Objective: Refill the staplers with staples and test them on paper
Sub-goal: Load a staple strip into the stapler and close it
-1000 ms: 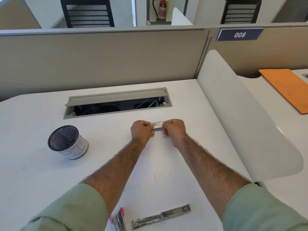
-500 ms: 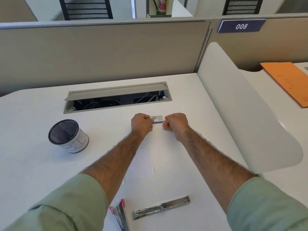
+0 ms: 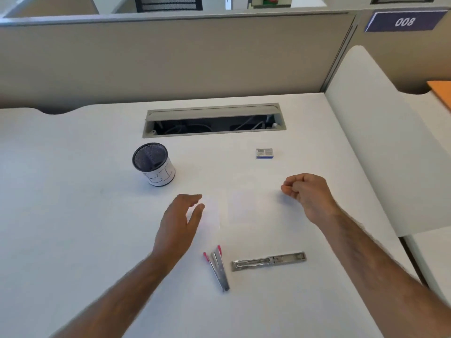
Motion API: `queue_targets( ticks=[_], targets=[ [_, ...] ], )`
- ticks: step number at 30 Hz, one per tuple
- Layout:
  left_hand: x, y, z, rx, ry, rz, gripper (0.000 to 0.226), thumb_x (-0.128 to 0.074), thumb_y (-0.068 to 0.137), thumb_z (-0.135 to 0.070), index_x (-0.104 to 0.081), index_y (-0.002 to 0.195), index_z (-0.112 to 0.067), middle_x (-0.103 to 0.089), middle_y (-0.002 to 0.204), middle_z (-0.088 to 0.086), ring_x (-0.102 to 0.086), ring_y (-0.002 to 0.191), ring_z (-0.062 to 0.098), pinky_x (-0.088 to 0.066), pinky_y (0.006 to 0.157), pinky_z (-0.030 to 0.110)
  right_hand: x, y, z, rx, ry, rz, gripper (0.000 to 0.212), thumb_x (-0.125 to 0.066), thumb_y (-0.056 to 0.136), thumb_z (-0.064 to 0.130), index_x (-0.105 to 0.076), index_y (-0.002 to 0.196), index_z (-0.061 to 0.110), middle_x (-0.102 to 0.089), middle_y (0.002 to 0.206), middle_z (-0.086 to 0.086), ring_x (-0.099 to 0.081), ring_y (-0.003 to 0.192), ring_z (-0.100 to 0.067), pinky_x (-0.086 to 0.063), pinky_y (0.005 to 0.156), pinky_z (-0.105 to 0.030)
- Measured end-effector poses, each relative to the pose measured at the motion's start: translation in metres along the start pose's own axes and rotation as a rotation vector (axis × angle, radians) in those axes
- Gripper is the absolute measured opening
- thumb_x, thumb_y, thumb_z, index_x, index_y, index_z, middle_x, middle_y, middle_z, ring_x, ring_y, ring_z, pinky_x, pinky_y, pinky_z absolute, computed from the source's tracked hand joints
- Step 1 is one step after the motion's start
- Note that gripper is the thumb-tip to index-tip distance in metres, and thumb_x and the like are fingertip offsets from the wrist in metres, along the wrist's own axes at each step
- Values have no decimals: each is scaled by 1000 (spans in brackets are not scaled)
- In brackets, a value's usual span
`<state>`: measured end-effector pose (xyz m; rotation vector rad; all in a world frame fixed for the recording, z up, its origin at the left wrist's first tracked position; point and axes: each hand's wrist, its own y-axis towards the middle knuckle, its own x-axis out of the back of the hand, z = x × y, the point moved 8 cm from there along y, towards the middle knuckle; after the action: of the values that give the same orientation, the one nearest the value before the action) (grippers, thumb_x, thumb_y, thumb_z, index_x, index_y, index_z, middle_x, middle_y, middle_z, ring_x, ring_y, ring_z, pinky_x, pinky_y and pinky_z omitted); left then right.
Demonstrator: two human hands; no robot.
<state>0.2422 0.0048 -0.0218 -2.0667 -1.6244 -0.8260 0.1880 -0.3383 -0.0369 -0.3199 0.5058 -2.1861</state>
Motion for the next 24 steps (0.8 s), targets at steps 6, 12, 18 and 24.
queue_targets(
  ticks=[6,12,18,24],
  targets=[
    [42,-121,79,70,227,92,56,-36,105,-54,-43,153,-27,-34,161,-14,-23,154,9,-25,125,40,-1,-78,-22,-7,76,56,26,-43,88,-23,-63,89,-7,-63,89,-21,-69,83,-32,-57,91,-37],
    [29,-173,101,-29,541,256,79,-10,100,-66,-5,164,-19,5,173,1,9,159,19,7,127,40,-10,-146,-49,-22,127,80,17,-53,89,-21,-63,95,-8,-61,93,-22,-67,91,-37,-57,88,-34],
    [7,-180,79,-123,570,308,81,-7,101,-67,2,164,-16,9,172,6,8,159,26,1,126,47,-27,-185,-72,-51,92,67,25,-44,88,-25,-62,92,-8,-58,95,-24,-66,86,-37,-55,84,-36],
    [-27,-186,36,-236,462,328,79,-14,104,-64,10,162,-17,23,169,-1,18,157,18,8,126,38,-23,-188,-79,-42,25,45,16,-51,89,-17,-64,94,-9,-61,89,-22,-63,75,-32,-56,76,-35]
  ],
)
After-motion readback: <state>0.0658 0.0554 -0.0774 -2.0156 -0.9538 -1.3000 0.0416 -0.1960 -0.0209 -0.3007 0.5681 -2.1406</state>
